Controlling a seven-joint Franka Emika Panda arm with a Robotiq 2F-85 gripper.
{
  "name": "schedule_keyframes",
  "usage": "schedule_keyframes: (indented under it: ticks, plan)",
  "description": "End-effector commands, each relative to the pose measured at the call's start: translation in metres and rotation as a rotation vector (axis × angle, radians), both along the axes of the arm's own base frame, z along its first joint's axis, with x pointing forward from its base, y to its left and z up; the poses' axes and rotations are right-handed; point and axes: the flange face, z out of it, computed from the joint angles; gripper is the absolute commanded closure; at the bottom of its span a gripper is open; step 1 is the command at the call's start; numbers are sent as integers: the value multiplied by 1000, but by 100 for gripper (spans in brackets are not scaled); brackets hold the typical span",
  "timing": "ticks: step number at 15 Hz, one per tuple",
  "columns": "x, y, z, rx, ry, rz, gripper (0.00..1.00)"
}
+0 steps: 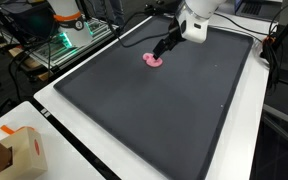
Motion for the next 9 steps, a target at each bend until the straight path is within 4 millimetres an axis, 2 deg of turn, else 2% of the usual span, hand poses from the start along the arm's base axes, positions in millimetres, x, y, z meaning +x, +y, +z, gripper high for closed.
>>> schedule_keyframes:
  ticks: [1,4,9]
  plan:
    - [-21,-32,11,19,-67,-187,0]
    - [-39,-57,18,29,-119,-333,0]
    - [-77,-84,17,56,-162,-581,0]
